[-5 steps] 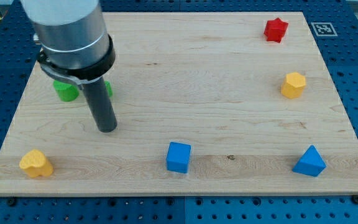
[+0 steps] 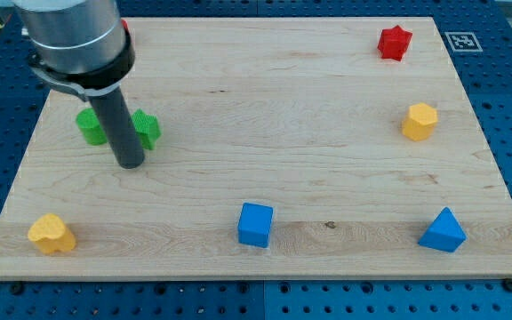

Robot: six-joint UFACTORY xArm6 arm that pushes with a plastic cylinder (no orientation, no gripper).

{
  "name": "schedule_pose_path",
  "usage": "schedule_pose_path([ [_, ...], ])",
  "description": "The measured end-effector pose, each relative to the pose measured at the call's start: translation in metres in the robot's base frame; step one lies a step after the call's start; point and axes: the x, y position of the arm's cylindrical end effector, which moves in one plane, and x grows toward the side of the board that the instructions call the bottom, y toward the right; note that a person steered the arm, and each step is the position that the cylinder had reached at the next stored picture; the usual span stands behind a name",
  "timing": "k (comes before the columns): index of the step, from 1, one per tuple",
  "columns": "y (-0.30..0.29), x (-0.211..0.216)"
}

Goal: Push the green star towards the center

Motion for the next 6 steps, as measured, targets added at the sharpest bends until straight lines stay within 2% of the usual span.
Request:
schedule_pose_path([
  [2,-0.017,-0.017],
  [3,-0.005,-0.041],
  [5,0.082,-0.047],
  [6,0.130,-0.029],
])
